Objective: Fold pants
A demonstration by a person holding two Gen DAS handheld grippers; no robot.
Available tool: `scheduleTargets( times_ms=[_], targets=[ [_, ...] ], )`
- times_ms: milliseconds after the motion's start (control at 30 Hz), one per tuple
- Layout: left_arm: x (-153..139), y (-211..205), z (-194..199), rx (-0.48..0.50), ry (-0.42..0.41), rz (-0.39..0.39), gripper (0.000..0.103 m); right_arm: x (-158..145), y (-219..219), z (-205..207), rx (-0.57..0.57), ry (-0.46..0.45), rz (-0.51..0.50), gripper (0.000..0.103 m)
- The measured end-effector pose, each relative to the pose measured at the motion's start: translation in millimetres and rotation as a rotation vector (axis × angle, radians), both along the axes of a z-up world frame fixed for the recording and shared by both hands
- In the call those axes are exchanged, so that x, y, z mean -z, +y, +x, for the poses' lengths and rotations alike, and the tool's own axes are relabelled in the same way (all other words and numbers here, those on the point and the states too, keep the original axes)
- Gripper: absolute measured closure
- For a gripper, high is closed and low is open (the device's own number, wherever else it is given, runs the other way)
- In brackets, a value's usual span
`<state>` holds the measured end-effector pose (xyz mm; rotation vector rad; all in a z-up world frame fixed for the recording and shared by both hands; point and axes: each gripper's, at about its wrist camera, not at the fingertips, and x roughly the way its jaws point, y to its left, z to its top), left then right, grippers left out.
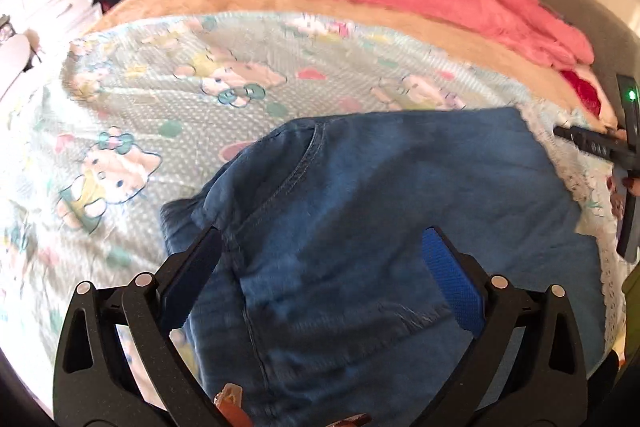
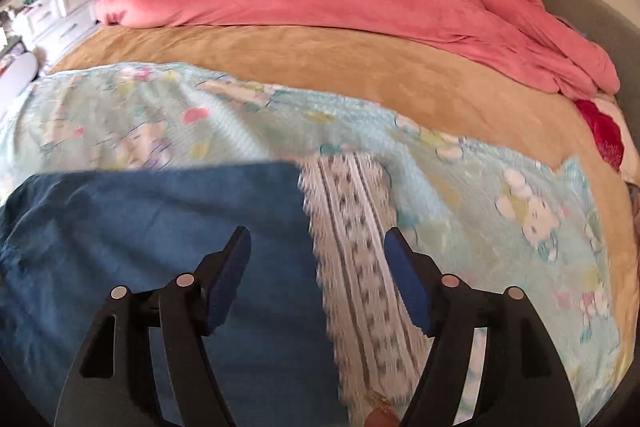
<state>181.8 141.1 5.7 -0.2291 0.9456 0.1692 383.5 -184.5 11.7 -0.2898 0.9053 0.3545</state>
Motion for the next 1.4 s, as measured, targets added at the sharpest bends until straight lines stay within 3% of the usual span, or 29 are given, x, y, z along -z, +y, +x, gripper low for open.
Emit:
scheduleTargets(
  times_ms=[167, 300, 367, 400, 500, 567, 667, 733, 833, 933, 1033, 1133, 1200, 1300, 1400],
  targets=[
    [27, 13, 12, -0.010, 0.052, 0.001, 0.009, 11, -1, 43, 0.100, -0.007, -0.017, 0.035],
    [40, 19, 14, -0.009, 0.061, -0.017, 0.009, 42, 0, 68, 0.112, 0.164, -0.046, 0.035],
    [40, 21, 16, -0.014, 0.059, -0.026, 0.009, 51, 2, 72, 0.092, 0.207, -0.031, 0.054],
    [41, 22, 15, -0.014, 0.058, -0.031, 0.009, 48, 5, 71, 0.067, 0.182, -0.038, 0.083],
    [41, 23, 14, -0.017, 0.050, -0.035, 0.009, 42, 9, 71, 0.087, 0.098, -0.100, 0.092],
    [42, 21, 14, -0.015, 0.049, -0.016, 0.009, 45, 4, 76, 0.129, 0.079, -0.112, 0.091],
    [43, 16, 15, -0.006, 0.056, 0.009, 0.009, 55, 2, 81, 0.164, 0.067, -0.122, 0.077],
    [43, 18, 14, -0.006, 0.053, 0.003, 0.009, 55, 2, 84, 0.182, 0.037, -0.165, 0.051],
    [42, 19, 13, -0.002, 0.048, -0.011, 0.009, 41, -18, 86, 0.222, 0.033, -0.102, 0.042],
    [33, 22, 6, 0.014, 0.015, -0.051, 0.009, 16, -24, 71, 0.234, -0.058, -0.102, 0.040],
    [10, 34, -9, 0.016, -0.058, -0.093, 0.009, -3, 0, 42, 0.089, -0.109, -0.068, 0.031],
    [-5, 48, -18, -0.043, -0.090, 0.010, 0.009, -9, 48, 7, -0.145, -0.128, -0.066, 0.031],
    [-5, 62, -19, -0.083, -0.077, 0.062, 0.009, -9, 84, -14, -0.308, -0.097, -0.053, 0.031],
    [6, 81, -14, -0.086, -0.035, -0.010, 0.009, -4, 133, -36, -0.471, -0.044, -0.079, 0.031],
    [22, 89, -3, -0.079, 0.021, -0.025, 0.009, 8, 172, -50, -0.595, -0.031, -0.144, 0.031]
  ],
)
